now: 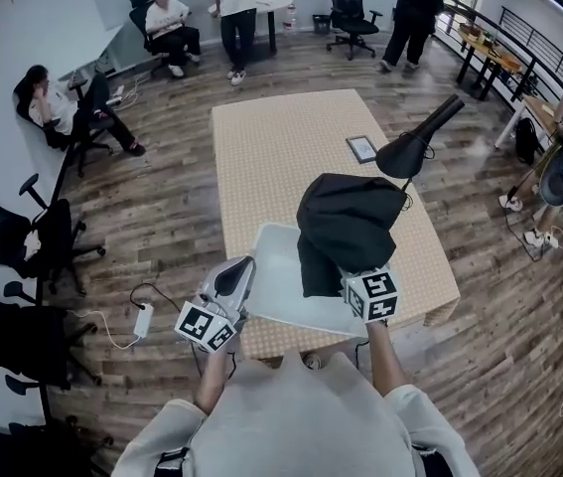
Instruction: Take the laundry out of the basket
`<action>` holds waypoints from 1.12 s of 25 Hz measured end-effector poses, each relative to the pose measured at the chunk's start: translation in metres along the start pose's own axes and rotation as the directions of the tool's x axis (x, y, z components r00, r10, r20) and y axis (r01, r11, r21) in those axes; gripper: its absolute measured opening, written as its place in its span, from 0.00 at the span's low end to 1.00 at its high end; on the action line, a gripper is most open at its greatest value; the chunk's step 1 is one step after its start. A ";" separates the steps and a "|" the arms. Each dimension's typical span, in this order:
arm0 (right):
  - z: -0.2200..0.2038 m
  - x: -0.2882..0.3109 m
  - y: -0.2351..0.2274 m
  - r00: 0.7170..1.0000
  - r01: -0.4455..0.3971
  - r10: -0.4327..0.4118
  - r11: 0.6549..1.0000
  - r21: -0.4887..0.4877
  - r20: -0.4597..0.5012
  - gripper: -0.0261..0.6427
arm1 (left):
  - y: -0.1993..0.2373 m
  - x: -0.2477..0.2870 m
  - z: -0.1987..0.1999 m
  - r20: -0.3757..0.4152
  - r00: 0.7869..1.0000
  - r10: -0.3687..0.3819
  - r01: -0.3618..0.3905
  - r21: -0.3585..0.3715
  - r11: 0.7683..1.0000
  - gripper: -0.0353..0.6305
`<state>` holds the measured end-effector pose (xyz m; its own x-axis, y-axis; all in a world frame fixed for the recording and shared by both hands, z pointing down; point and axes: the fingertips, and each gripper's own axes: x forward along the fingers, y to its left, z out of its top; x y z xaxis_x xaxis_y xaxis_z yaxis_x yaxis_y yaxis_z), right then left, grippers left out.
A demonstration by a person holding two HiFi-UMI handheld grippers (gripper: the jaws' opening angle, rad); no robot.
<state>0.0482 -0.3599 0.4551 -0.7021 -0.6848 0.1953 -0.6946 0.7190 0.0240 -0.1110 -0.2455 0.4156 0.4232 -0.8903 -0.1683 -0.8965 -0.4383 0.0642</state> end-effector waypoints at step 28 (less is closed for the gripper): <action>0.023 -0.094 0.095 0.988 0.105 -0.106 0.994 0.014 0.113 0.27 | -0.042 -0.116 0.015 -0.002 0.993 -0.117 0.117 0.009 0.993 0.07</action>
<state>0.0445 -0.2304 0.4164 -0.6375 -0.7663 0.0791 -0.7669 0.6411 0.0303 -0.1239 -0.1222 0.4174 0.5250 -0.8333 -0.1731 -0.8422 -0.5380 0.0353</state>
